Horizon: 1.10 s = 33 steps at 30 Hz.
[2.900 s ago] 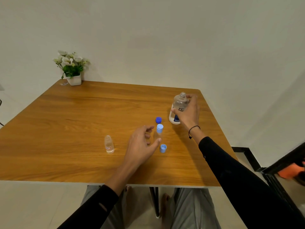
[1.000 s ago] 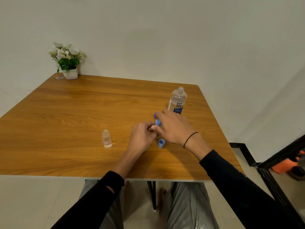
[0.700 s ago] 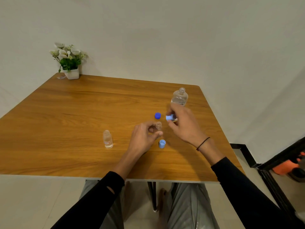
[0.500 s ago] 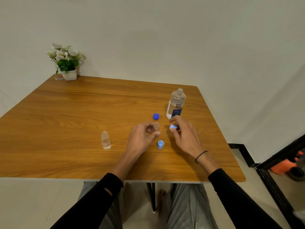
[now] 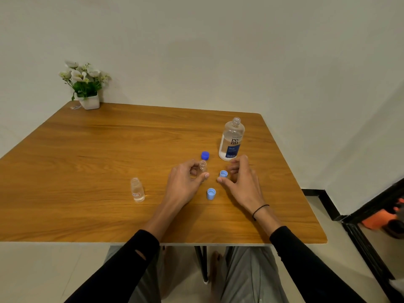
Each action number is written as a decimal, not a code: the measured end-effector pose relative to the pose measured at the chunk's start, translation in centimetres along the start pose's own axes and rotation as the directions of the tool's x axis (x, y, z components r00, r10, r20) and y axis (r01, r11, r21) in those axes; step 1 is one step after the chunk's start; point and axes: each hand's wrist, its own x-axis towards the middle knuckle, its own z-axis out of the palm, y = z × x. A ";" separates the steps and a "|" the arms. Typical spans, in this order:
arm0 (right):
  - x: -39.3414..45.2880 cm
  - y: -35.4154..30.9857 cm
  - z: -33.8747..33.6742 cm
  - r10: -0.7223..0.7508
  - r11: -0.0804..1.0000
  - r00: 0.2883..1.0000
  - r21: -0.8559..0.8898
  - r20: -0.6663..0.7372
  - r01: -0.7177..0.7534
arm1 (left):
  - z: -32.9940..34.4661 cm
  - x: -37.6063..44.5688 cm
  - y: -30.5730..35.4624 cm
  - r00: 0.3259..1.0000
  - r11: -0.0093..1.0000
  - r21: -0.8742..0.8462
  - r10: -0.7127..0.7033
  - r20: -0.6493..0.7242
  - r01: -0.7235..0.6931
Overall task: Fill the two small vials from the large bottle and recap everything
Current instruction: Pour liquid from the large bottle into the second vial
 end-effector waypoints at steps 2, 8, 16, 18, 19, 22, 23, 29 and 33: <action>0.7 -0.1 -0.8 0.032 0.997 0.992 0.070 -0.124 -0.023 | 0.0 0.2 0.1 1.000 1.000 -0.001 0.005 -0.024 -0.005; 6.6 0.3 -1.9 0.142 0.973 0.967 0.210 -0.210 -0.097 | -0.2 0.8 0.4 0.992 0.996 0.001 0.094 -0.083 -0.095; 9.7 -0.1 0.4 0.017 0.971 0.987 0.238 -0.157 0.021 | -1.4 0.5 1.3 0.990 0.981 -0.181 0.037 -0.135 -0.061; 8.6 -0.3 0.2 -0.052 0.977 0.983 0.193 -0.177 0.087 | -1.7 0.4 1.3 0.989 0.979 -0.193 0.031 -0.145 -0.059; 8.0 -0.4 -0.1 -0.093 0.980 0.979 0.157 -0.179 0.122 | -1.9 0.3 1.3 0.989 0.982 -0.180 0.034 -0.146 -0.060; 6.0 -0.5 -1.1 -0.203 0.978 0.968 0.006 -0.150 0.206 | -1.9 0.1 1.3 0.989 0.982 -0.175 0.047 -0.138 -0.071; 5.5 -0.7 -1.4 -0.234 0.972 0.963 -0.056 -0.131 0.228 | -1.8 -0.1 1.4 0.990 0.981 -0.178 0.056 -0.133 -0.080; 3.3 -1.8 -3.0 -0.346 0.881 0.935 -0.369 -0.073 0.297 | -1.4 -0.5 2.1 0.989 0.974 -0.194 0.092 -0.120 -0.114; 2.8 -2.1 -3.7 -0.387 0.811 0.920 -0.498 -0.061 0.308 | -1.5 -0.8 2.5 0.988 0.977 -0.175 0.106 -0.114 -0.125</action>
